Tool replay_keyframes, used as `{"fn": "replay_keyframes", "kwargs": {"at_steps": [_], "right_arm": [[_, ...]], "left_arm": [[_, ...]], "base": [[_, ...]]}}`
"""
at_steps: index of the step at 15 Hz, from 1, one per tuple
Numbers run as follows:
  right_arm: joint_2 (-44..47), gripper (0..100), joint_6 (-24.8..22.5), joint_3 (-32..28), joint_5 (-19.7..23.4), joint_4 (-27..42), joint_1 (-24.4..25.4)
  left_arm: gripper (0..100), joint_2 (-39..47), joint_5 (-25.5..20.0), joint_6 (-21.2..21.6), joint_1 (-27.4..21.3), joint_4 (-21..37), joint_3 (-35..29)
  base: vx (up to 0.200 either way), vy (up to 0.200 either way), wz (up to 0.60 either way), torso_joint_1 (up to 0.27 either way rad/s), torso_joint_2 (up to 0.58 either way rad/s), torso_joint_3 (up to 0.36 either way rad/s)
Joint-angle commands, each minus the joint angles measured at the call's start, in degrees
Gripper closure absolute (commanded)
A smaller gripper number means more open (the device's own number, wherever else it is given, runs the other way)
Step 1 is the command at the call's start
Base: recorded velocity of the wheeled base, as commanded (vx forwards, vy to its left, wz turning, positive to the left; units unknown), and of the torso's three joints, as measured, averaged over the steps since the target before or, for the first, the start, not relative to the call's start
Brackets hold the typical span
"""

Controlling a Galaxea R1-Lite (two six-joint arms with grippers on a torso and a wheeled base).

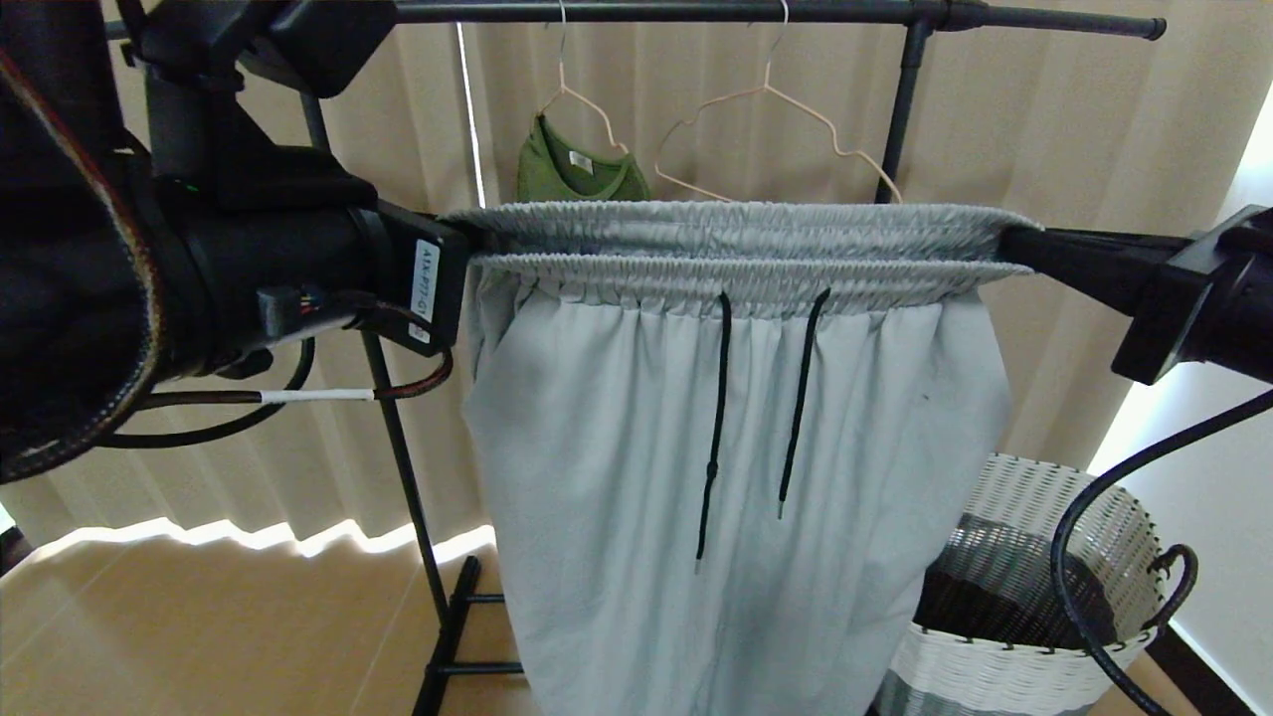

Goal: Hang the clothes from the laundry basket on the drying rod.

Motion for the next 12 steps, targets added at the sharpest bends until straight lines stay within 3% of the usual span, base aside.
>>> {"fn": "replay_keyframes", "kwargs": {"at_steps": [1,4,12], "right_arm": [[-1.2,100,0.0,2.9,0.0,-0.3,0.2],[-1.9,100,0.0,2.9,0.0,-0.3,0.4],[-1.9,100,-0.1,4.9,-0.2,-0.8,0.4]], "left_arm": [[100,-1.1,0.1,-0.2,-1.3,-0.1,1.2],[100,-3.9,0.0,-0.4,-2.0,-0.1,4.6],[100,-4.3,-0.3,-0.6,-1.8,-0.1,5.8]], "base": [[0.000,0.000,0.00,0.000,0.00,0.000],[0.000,0.000,0.00,0.000,0.00,0.000],[0.000,0.000,0.00,0.000,0.00,0.000]]}}
